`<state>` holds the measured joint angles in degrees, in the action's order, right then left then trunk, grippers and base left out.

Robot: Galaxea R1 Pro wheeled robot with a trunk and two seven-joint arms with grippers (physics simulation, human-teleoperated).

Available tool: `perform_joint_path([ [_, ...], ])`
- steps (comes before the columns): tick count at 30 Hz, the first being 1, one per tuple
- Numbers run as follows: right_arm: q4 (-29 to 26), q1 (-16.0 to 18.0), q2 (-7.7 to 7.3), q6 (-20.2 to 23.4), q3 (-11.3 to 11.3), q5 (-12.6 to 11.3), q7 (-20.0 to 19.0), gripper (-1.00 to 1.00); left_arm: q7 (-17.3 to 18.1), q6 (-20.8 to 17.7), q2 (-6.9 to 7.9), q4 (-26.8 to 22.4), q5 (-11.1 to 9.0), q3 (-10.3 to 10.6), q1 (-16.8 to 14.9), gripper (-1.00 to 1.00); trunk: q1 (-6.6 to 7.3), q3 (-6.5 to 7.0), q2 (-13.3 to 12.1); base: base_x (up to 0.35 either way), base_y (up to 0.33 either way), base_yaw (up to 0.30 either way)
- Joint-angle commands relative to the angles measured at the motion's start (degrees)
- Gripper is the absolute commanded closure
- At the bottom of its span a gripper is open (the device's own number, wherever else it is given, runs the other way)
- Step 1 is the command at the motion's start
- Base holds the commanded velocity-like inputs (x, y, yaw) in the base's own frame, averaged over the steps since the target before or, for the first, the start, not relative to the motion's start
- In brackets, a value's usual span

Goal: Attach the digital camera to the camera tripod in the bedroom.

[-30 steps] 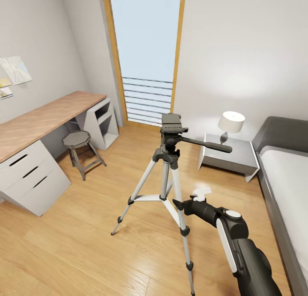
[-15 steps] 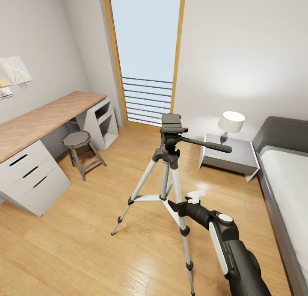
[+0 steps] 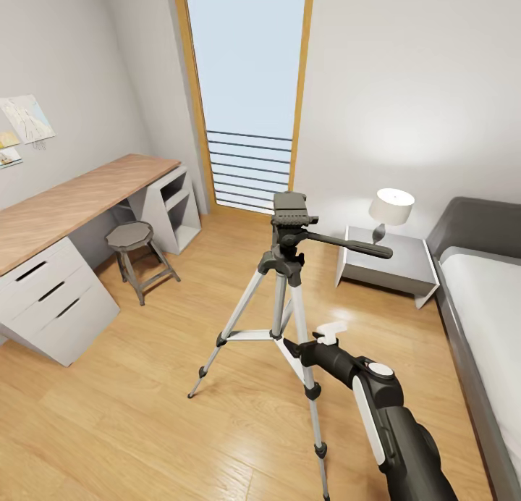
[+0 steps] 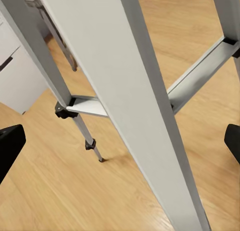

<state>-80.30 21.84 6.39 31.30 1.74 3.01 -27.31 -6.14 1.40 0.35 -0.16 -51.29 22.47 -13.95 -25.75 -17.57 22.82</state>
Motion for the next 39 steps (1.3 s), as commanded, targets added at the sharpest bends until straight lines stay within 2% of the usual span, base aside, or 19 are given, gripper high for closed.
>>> perform_joint_path([
  [1,-0.02,0.05,0.08,0.28,0.18,0.32,-0.48,-1.0,-0.1,0.09,0.0,-0.01,-0.37,0.47,-0.02,1.0,-0.03,-0.1,0.1,0.0,0.0,0.0],
  [34,-0.52,0.05,0.03,0.29,0.2,0.41,-0.37,-1.0,-0.1,0.18,0.0,-0.01,-0.33,0.47,-0.02,1.0,-0.03,-0.1,0.1,0.027,0.0,0.0],
  [35,-0.51,0.05,0.03,0.3,0.2,0.41,-0.32,1.0,-0.1,0.17,0.0,-0.01,-0.34,0.47,-0.02,1.0,-0.03,-0.1,0.1,0.0,0.0,0.0],
  [39,-0.42,0.05,-0.04,0.39,0.2,0.42,0.8,1.0,-0.1,0.18,0.0,-0.01,-0.35,0.47,-0.02,1.0,-0.03,-0.1,0.1,0.0,0.0,0.0],
])
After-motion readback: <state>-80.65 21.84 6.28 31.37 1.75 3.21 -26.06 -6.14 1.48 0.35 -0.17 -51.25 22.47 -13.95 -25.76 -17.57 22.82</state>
